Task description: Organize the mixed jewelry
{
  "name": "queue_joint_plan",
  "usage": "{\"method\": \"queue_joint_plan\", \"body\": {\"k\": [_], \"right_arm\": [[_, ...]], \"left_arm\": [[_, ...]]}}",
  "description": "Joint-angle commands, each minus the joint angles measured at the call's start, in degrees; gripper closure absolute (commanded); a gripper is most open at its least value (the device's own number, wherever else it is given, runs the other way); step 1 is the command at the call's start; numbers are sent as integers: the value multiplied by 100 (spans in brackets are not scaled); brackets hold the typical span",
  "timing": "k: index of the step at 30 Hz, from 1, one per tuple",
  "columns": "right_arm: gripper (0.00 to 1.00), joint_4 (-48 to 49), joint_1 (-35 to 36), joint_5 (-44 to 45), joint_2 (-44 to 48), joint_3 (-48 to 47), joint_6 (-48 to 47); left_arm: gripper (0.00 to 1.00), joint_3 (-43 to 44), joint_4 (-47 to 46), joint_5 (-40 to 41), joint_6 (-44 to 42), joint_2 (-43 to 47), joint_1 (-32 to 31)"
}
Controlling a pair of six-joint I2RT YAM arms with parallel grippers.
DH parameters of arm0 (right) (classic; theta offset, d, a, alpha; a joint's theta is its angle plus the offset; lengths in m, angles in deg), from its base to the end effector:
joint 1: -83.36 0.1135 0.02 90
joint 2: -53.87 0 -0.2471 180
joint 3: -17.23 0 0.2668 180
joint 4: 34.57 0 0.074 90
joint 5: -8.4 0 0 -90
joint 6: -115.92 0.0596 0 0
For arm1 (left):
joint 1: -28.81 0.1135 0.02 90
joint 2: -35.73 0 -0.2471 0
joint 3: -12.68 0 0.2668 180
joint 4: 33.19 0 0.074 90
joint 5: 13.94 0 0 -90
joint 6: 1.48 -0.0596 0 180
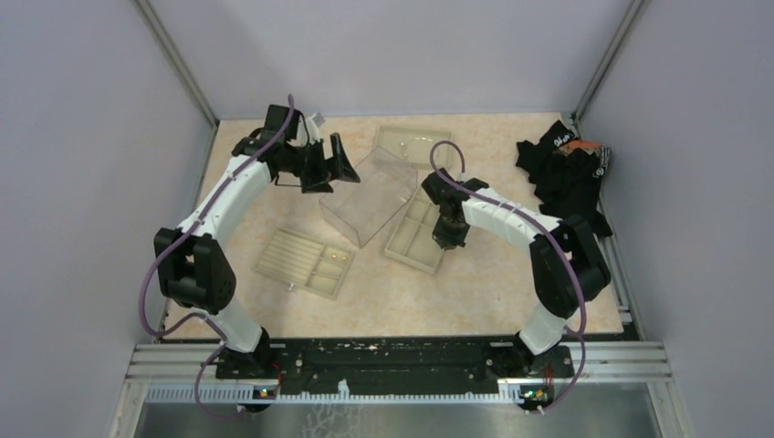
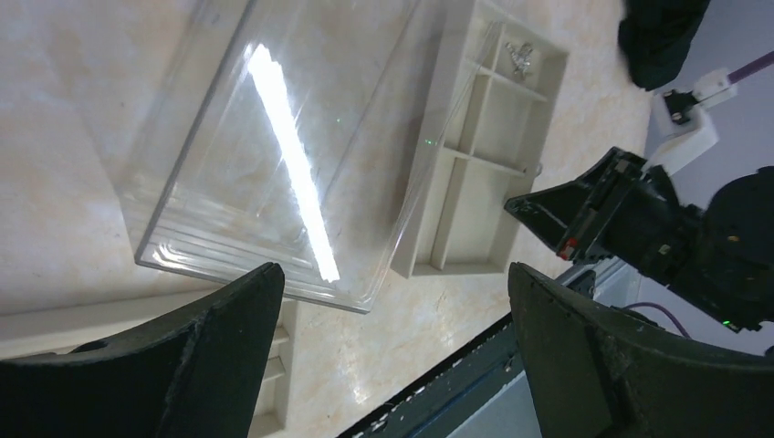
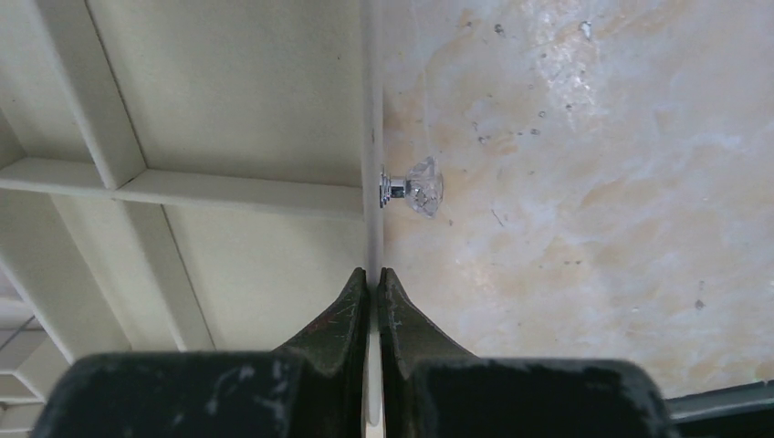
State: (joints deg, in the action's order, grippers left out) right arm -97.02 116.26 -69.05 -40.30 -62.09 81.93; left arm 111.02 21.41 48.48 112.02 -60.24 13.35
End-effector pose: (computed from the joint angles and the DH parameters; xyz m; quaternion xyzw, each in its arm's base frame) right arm 0.2798 0.1656 0.1626 0.2097 0.9655 -0.0005 0.1546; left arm 0.3685 -0.1305 0.2700 0.0125 0.9220 -0.3174 0.2211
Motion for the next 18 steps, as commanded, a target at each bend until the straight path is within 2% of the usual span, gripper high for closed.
{"method": "queue_joint_plan", "body": {"k": [1, 5, 8, 12, 18], "right_arm": [[100, 420, 47, 33, -341, -359, 475], [100, 469, 56, -75, -625, -547, 516], [100, 564, 81, -121, -710, -559, 548], [100, 590, 164, -168, -747, -573, 573], [100, 601, 306, -227, -699, -507, 732]], "left_arm": [[1, 390, -124, 141, 161, -245, 267], [1, 610, -292, -312, 550, -523, 605], [1, 566, -605, -163, 530, -643, 650], [1, 719, -513, -19, 349, -989, 667], [1, 560, -589, -192, 230, -1230, 667]]}}
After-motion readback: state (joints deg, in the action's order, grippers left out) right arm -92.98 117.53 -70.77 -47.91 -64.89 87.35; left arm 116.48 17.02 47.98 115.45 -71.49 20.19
